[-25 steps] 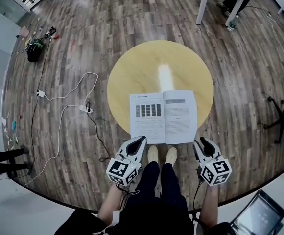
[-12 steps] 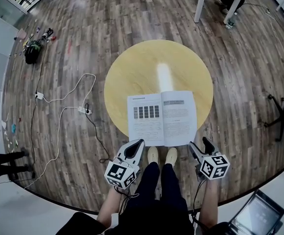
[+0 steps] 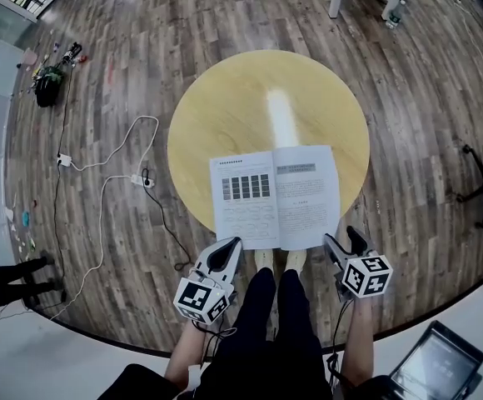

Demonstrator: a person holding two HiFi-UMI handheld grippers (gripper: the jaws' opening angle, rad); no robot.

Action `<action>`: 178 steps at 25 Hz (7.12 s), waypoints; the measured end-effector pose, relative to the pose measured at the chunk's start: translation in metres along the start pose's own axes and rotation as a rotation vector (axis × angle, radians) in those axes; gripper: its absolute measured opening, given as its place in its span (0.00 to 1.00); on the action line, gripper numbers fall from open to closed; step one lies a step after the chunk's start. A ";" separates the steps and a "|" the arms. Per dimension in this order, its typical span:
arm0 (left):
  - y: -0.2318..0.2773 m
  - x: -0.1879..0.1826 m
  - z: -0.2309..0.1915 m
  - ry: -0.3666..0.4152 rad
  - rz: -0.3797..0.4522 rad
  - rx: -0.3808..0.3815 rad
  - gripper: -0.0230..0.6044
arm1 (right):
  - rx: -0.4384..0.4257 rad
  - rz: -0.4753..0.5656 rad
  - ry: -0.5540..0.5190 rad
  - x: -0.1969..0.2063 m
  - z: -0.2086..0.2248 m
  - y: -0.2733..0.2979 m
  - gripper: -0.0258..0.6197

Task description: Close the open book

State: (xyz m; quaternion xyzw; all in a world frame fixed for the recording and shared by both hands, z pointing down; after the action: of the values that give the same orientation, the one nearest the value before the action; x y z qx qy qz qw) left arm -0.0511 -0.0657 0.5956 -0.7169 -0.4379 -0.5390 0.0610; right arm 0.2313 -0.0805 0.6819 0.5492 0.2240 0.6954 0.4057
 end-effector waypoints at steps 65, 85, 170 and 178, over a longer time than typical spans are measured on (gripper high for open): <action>-0.001 0.002 -0.012 -0.006 0.021 -0.035 0.03 | 0.038 0.003 -0.047 -0.013 0.000 0.002 0.11; -0.059 -0.029 -0.006 0.046 0.122 -0.104 0.03 | -0.005 0.101 -0.105 -0.045 -0.042 -0.041 0.10; -0.195 0.082 -0.110 -0.209 0.215 -0.463 0.03 | -0.408 -0.198 -0.475 0.026 -0.277 0.091 0.10; -0.196 0.075 -0.107 -0.199 0.222 -0.466 0.03 | -0.449 -0.198 -0.443 0.024 -0.283 0.086 0.12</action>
State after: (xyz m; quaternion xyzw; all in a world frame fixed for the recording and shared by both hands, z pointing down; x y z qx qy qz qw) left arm -0.2617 0.0361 0.6266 -0.8046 -0.2247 -0.5422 -0.0904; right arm -0.0650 -0.0727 0.6774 0.5595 0.0238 0.5484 0.6210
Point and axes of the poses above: the fingertips, and each gripper's own axes: y forward along the fingers, z to its right, x out of its underside, the point moved 4 cm from there along -y, backward along the fingers, and after that the axes turned 11 degrees about x, right-handed, at the moved point
